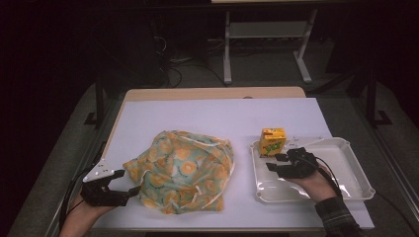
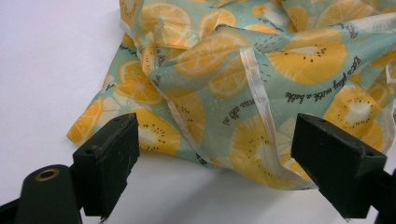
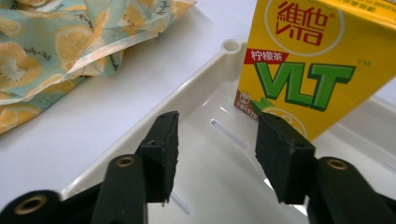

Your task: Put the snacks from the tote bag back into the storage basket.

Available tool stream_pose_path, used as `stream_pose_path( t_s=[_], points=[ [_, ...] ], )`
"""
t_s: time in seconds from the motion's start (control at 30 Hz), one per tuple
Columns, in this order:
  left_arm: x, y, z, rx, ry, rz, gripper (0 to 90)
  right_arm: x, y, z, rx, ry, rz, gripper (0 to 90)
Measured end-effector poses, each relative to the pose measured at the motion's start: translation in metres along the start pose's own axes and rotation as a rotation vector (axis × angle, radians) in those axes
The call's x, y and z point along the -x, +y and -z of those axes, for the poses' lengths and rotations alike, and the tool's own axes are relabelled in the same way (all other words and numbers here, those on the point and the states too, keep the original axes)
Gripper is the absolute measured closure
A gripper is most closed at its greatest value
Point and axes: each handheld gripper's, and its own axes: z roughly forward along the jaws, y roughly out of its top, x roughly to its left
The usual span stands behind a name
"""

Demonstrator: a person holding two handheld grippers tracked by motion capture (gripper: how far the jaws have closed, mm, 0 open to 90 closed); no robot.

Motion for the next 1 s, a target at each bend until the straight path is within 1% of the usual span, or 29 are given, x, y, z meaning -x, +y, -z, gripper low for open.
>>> stream_pose_path(
  t_s=[0.03,0.1,0.17,0.23,0.33,0.4,0.47,0.53,0.57,0.73,0.77,0.8,0.97,1.0],
  points=[
    [0.000,0.000,0.000,0.000,0.001,0.001,15.0,-0.001,-0.001,0.001,0.001,-0.004,-0.005,46.1],
    [0.000,0.000,0.000,-0.001,0.001,0.000,15.0,-0.001,-0.002,0.003,0.010,-0.003,0.003,44.9],
    [0.000,0.000,0.000,0.002,0.000,0.004,15.0,-0.004,-0.005,0.007,0.010,-0.009,-0.015,41.9],
    [0.000,0.000,0.000,0.001,-0.003,0.001,15.0,-0.005,-0.009,0.010,0.019,-0.016,-0.010,39.4],
    [0.001,0.000,0.000,-0.001,-0.010,-0.006,15.0,-0.007,-0.013,0.015,0.029,-0.027,-0.013,33.4],
    [0.001,0.000,-0.001,-0.003,-0.012,-0.005,15.0,-0.008,-0.017,0.019,0.026,-0.035,-0.028,29.9],
    [0.001,0.001,-0.001,-0.001,-0.014,-0.011,15.0,-0.009,-0.021,0.021,0.035,-0.041,-0.019,27.9],
    [0.001,0.000,-0.001,-0.001,-0.015,-0.014,15.0,-0.010,-0.025,0.024,0.035,-0.048,-0.029,26.9],
    [0.001,0.000,-0.001,-0.001,-0.015,-0.014,15.0,-0.010,-0.025,0.024,0.035,-0.048,-0.029,26.9],
    [0.001,0.000,-0.001,0.000,-0.017,-0.019,15.0,-0.014,-0.037,0.032,0.052,-0.061,-0.018,23.9],
    [0.001,0.000,-0.001,0.000,-0.017,-0.019,15.0,-0.014,-0.037,0.032,0.052,-0.061,-0.018,23.9],
    [0.001,0.000,-0.001,-0.001,-0.017,-0.020,15.0,-0.015,-0.040,0.035,0.054,-0.061,-0.023,23.2],
    [0.002,0.000,-0.002,0.001,-0.020,-0.014,15.0,-0.016,-0.049,0.040,0.066,-0.079,-0.024,21.6],
    [0.002,0.000,-0.002,-0.001,-0.020,-0.022,15.0,-0.016,-0.051,0.041,0.066,-0.082,-0.027,21.4]
  ],
)
